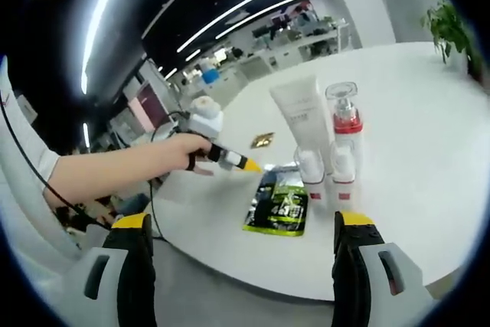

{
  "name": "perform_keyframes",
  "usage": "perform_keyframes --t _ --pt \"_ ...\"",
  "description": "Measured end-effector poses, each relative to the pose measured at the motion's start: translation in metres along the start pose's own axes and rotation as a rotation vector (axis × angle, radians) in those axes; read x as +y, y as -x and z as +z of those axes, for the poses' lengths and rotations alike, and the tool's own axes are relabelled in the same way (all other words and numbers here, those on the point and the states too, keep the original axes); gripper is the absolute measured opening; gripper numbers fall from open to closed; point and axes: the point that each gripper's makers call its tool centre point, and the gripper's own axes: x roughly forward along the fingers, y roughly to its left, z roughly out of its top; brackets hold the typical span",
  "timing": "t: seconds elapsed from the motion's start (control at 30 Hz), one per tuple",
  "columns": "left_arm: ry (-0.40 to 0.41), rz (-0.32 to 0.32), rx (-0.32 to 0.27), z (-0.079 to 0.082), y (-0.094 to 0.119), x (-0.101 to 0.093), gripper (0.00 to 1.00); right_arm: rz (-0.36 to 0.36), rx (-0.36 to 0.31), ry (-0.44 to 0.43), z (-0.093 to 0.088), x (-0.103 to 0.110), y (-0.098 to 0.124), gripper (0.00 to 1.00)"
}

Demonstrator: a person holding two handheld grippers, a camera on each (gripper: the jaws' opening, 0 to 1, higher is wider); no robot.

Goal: Arrange the skincare products in the storage area until every visible bottle or jar stands upright without overlapping.

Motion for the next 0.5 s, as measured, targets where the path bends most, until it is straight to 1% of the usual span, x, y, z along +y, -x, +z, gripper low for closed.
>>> perform_keyframes --t 0.13,0.2,0.23,0.33,0.37,0.43,0.5 --pt "-0.01 -0.001 -0.002 0.0008 0.0004 0.0001 0.61 -0.004 0.001 0.001 -0.0001 -0.0007 -0.0001 0.97" --pt "-0.002 0.001 -0.006 0.0013 0.0007 0.0013 0.58 -0.006 0.001 0.0 -0.0002 -0.0009 -0.0006 0.97" --pt "-0.005 0.002 -0.012 0.0021 0.0011 0.0025 0.56 -0.007 0.001 -0.001 -0.0001 -0.0013 -0.0006 0.97" --pt "-0.014 0.006 -0.028 0.0049 0.0016 0.0066 0.43 -0.007 0.001 0.0 -0.0001 -0.0013 -0.0008 0.97" --pt "-0.021 0.006 -0.033 0.0058 0.0016 0.0073 0.41 -0.008 0.001 0.0 0.0 -0.0015 -0.0005 0.97" --pt "-0.041 0.012 -0.045 0.0075 0.0009 0.0074 0.42 -0.007 0.002 0.003 -0.0001 -0.001 -0.0008 0.97" --pt "-0.045 0.016 -0.049 0.0078 0.0008 0.008 0.42 -0.002 0.004 0.005 -0.0005 0.0 -0.0011 0.97"
